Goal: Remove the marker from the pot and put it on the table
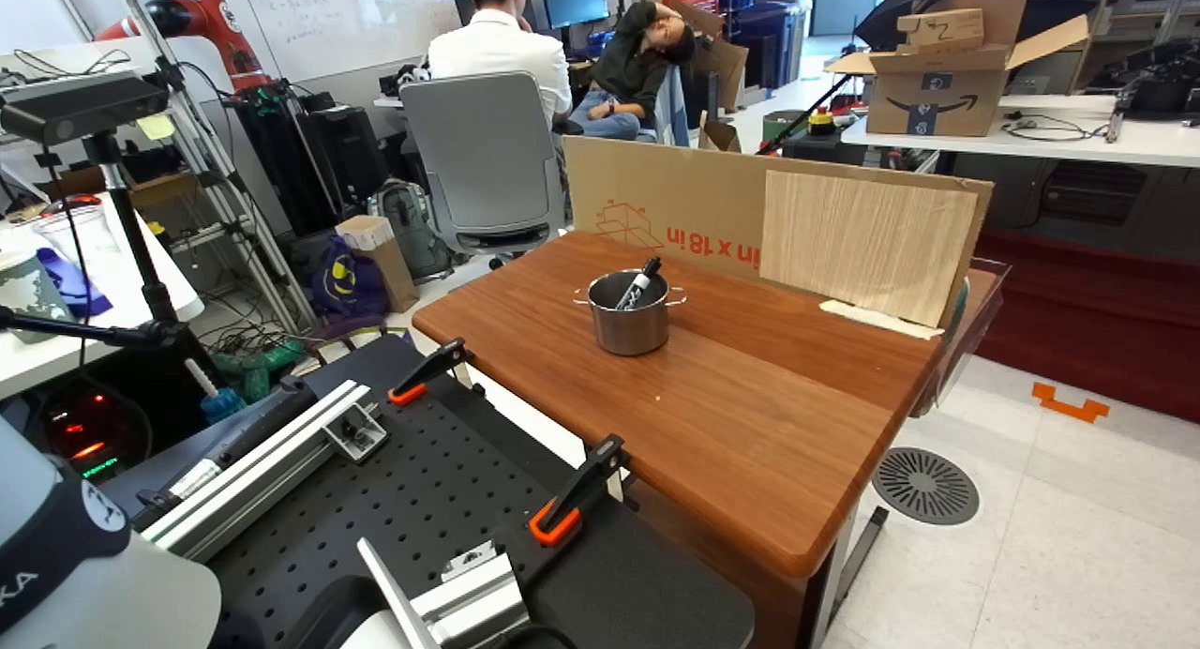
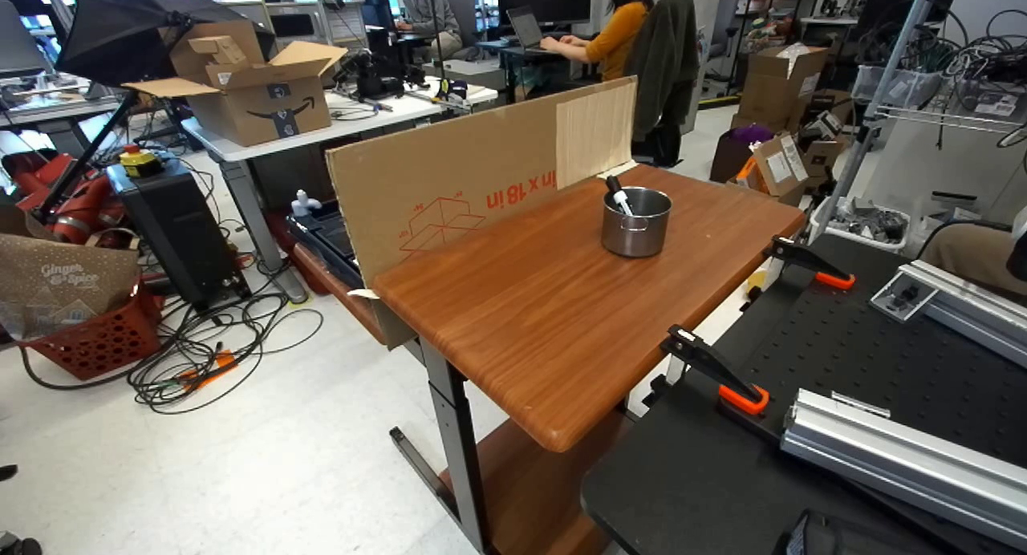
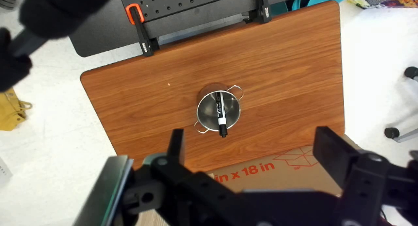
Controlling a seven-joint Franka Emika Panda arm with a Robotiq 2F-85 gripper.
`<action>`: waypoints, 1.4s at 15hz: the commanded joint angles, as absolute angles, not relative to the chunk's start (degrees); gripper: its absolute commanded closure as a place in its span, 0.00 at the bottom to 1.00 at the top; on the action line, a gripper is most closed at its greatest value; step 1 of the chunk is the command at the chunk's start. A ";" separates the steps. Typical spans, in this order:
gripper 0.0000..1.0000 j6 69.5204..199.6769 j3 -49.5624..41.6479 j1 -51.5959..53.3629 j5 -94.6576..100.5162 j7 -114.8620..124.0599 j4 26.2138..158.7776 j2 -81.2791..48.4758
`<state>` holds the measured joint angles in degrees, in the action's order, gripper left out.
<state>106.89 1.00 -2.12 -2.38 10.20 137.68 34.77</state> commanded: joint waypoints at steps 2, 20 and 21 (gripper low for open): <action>0.00 106.70 1.14 -2.32 -2.48 10.09 137.52 34.73; 0.00 130.15 2.02 -0.84 -8.52 16.61 133.31 7.12; 0.00 131.42 2.24 -0.65 -8.28 17.46 132.64 5.41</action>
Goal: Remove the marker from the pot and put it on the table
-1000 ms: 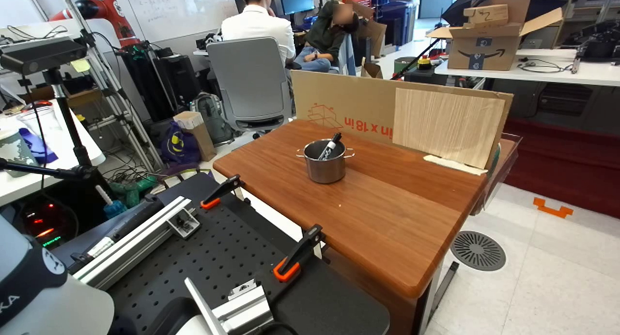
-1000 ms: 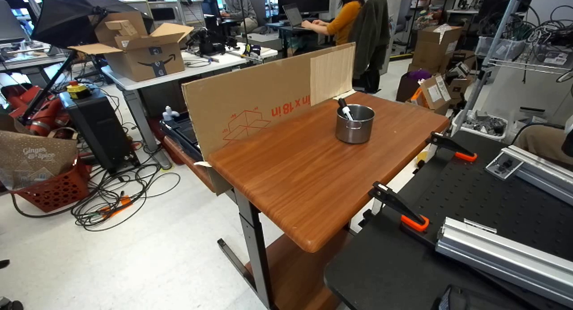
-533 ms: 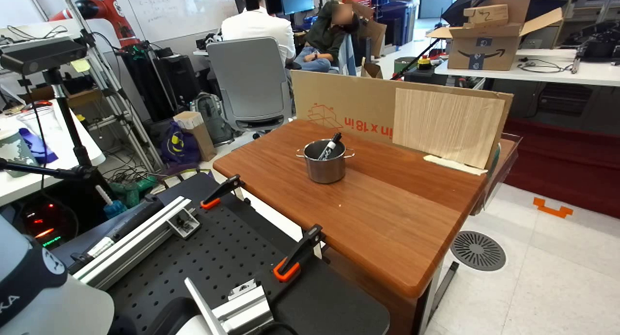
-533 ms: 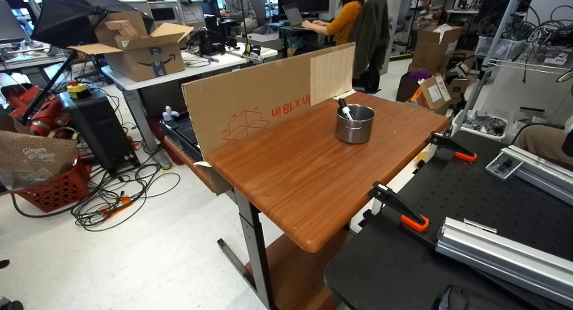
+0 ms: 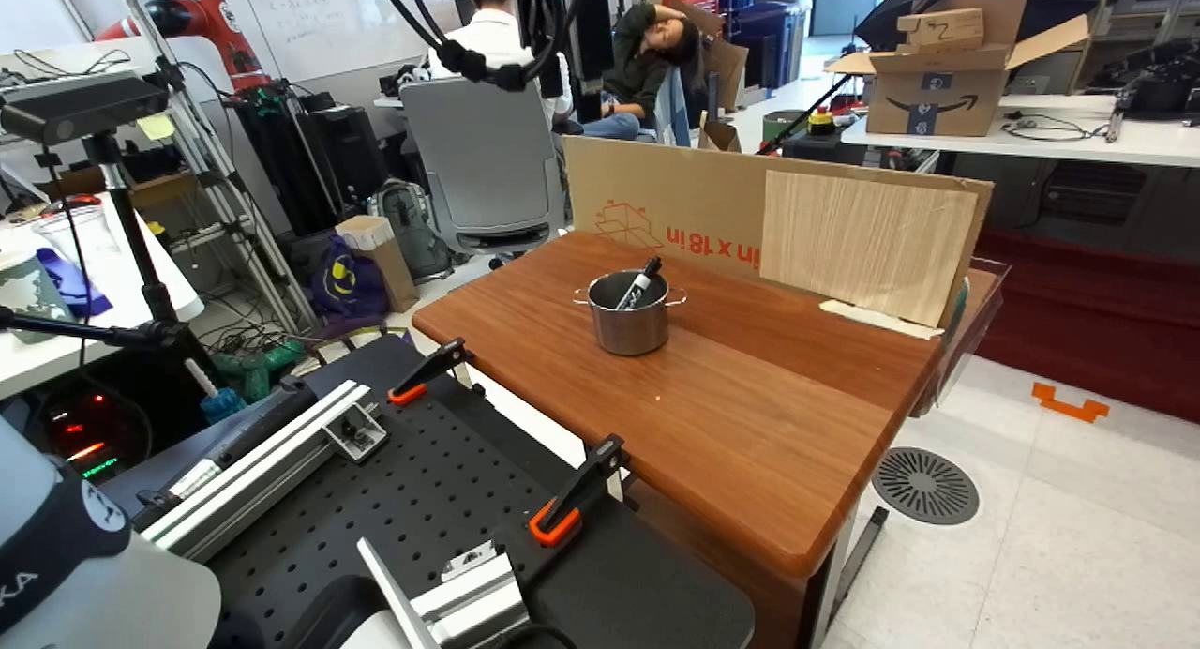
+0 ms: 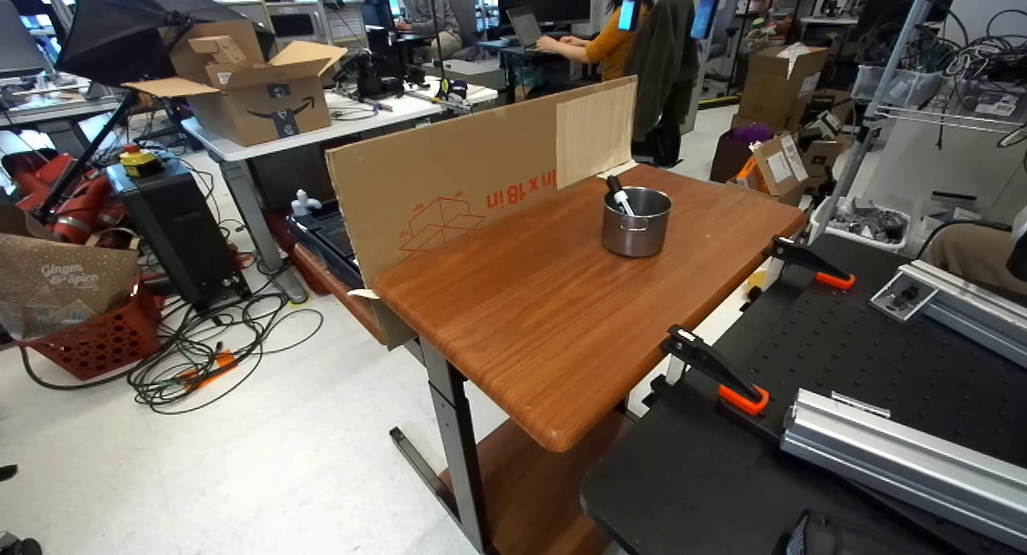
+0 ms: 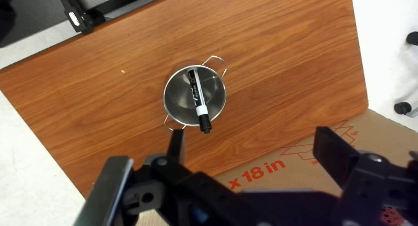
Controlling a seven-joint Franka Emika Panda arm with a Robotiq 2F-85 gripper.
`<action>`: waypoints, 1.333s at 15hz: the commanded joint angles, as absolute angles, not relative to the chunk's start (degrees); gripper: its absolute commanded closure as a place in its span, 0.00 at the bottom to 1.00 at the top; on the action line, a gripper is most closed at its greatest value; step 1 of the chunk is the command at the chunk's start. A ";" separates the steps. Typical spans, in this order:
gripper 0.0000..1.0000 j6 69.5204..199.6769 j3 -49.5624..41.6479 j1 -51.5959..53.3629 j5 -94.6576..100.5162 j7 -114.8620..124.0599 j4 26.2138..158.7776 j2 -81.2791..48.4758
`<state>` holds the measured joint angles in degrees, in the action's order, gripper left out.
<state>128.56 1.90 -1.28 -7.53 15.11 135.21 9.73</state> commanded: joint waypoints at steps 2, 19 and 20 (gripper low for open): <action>0.00 133.31 2.47 -0.26 -7.56 18.89 131.25 2.00; 0.00 135.95 -1.34 3.54 4.60 27.33 124.49 -16.22; 0.00 136.35 -1.77 3.98 5.60 28.08 123.95 -17.07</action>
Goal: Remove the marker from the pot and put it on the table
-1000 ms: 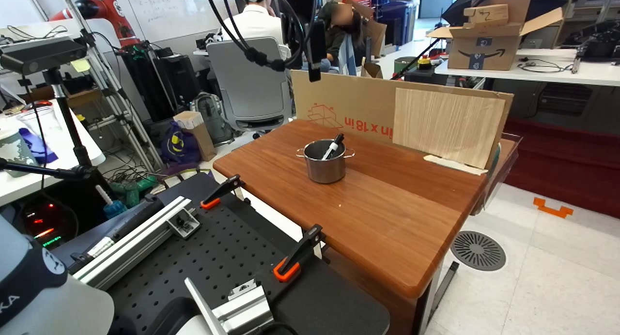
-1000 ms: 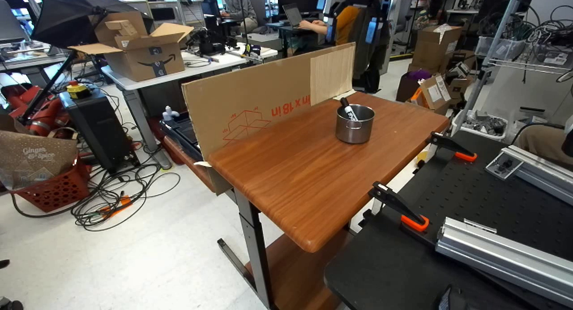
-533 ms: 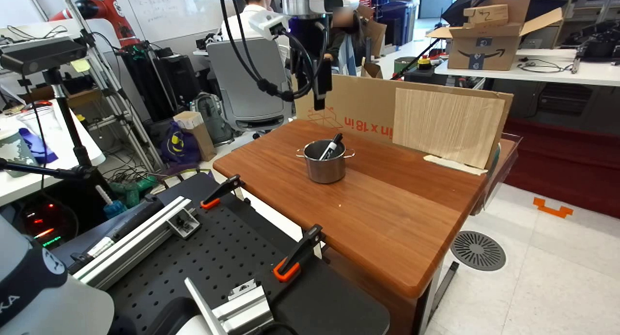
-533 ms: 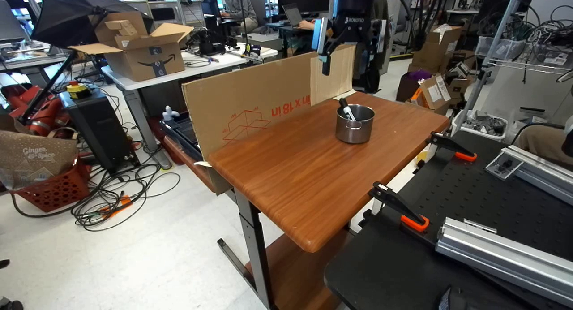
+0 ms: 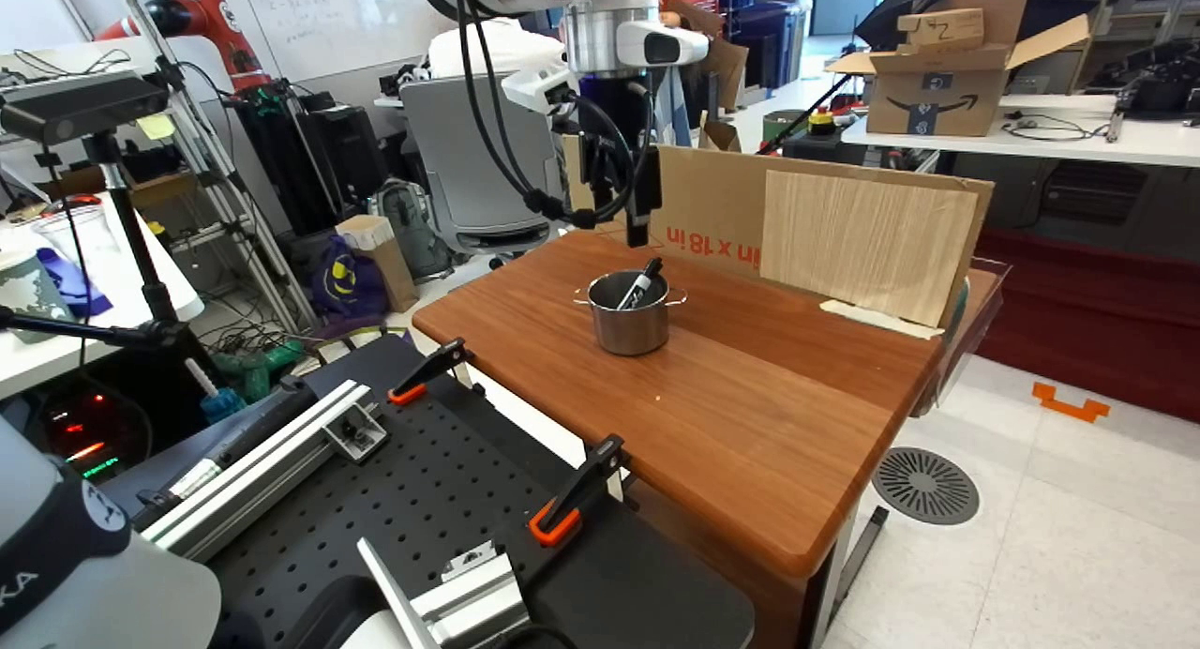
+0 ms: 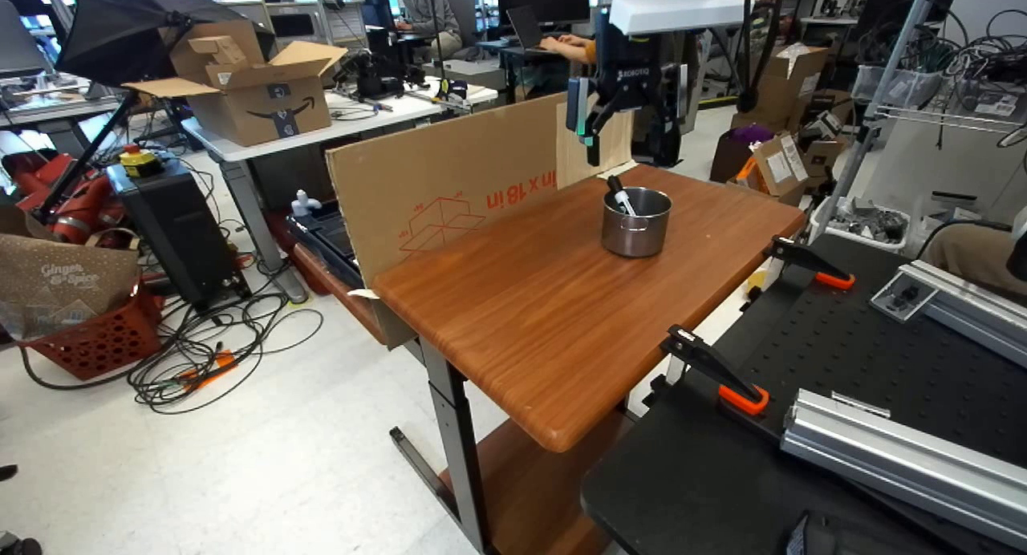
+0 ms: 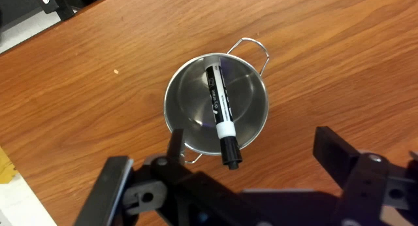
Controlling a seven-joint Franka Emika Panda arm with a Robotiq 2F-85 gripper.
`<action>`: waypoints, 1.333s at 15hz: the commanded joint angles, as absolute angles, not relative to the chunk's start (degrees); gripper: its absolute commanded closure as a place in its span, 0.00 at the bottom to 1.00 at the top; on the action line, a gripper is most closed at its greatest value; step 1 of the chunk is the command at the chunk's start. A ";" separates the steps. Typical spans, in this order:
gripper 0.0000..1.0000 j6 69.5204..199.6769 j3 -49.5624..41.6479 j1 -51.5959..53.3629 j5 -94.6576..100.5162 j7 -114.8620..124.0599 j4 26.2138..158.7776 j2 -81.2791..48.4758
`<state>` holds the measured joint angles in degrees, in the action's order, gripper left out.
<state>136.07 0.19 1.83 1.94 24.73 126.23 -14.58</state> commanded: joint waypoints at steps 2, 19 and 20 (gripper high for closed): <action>0.00 137.09 -2.53 4.81 7.48 29.45 122.73 -18.89; 0.82 143.21 -6.35 8.55 8.88 30.58 118.57 -25.87; 0.88 143.22 -6.40 8.60 8.88 30.58 118.56 -25.85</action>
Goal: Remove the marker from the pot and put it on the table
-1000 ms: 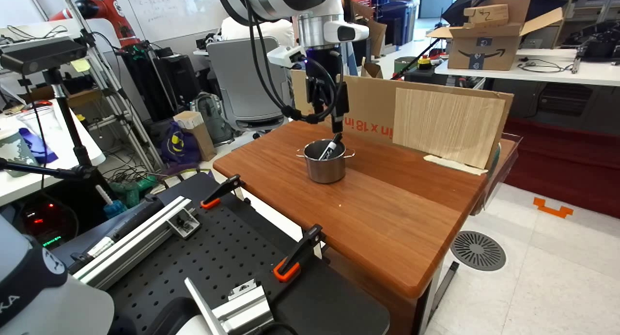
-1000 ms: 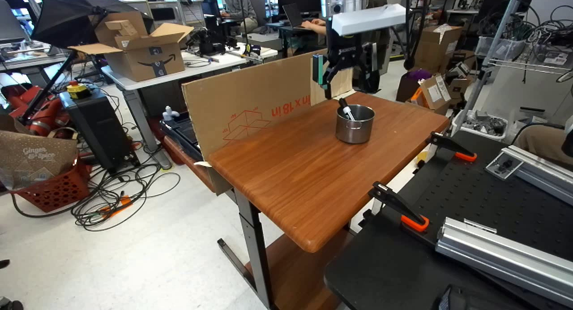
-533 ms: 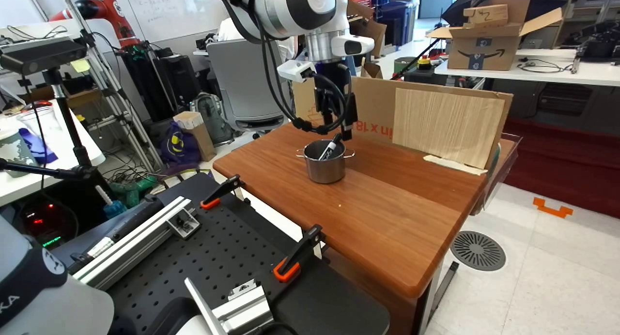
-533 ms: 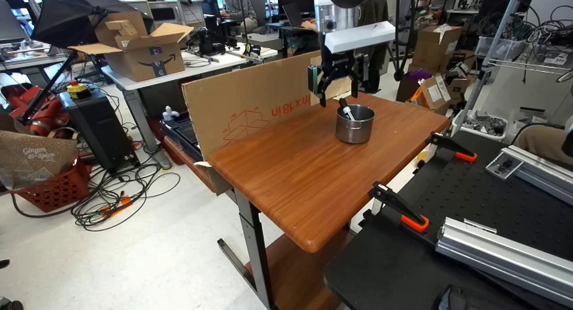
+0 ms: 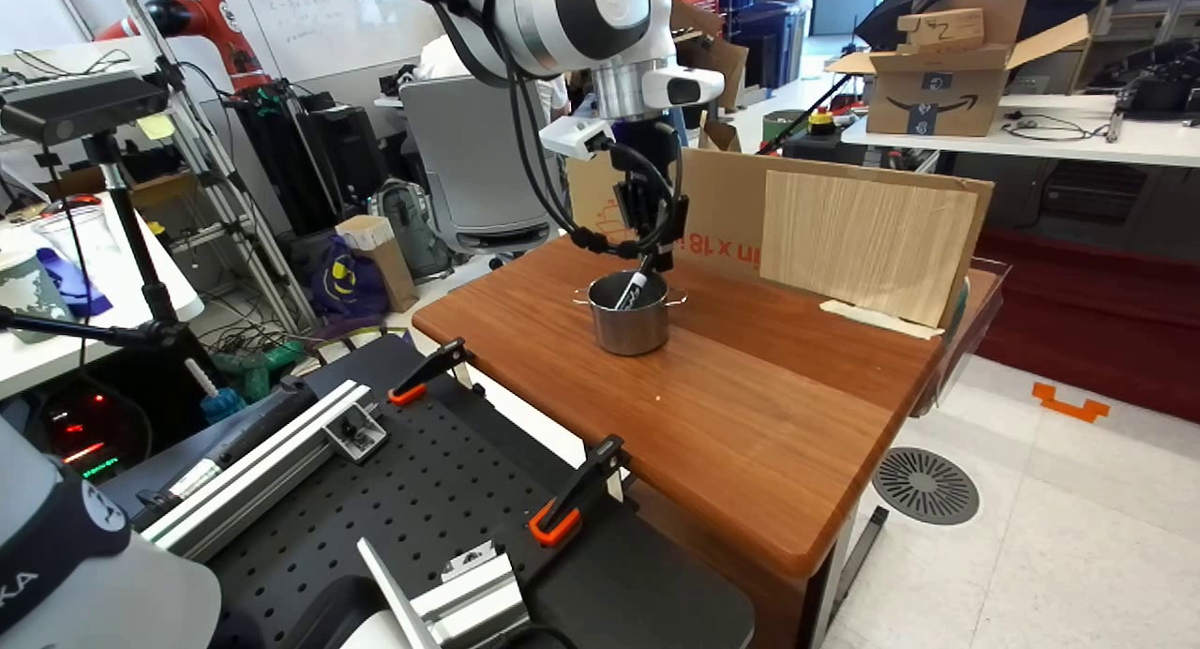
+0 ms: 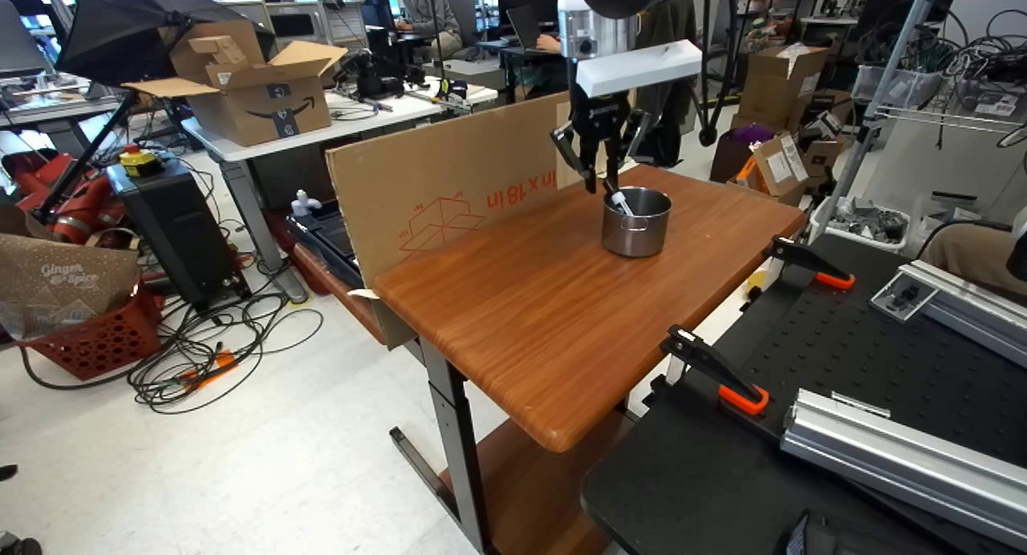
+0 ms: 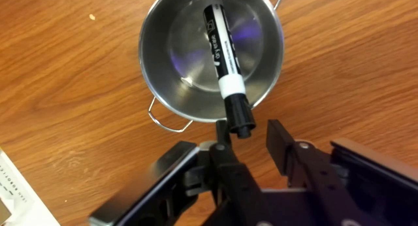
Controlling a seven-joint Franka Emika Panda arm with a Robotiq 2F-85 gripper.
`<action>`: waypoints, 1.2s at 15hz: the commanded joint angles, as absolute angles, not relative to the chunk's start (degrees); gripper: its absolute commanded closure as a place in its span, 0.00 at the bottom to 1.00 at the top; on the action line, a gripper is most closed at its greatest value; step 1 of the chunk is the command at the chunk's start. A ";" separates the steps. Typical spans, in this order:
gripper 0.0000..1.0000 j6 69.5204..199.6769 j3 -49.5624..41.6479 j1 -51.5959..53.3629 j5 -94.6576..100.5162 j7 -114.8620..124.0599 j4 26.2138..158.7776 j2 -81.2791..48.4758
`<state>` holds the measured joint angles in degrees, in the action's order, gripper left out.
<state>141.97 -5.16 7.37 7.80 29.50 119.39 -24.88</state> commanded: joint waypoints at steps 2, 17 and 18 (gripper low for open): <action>1.00 143.22 -6.43 8.62 8.75 30.46 118.53 -25.76; 0.23 142.57 -6.22 8.52 9.16 28.02 119.19 -24.79; 0.15 142.67 -6.19 8.56 9.18 27.79 119.32 -24.69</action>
<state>141.97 -5.61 7.81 7.80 28.57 118.95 -24.89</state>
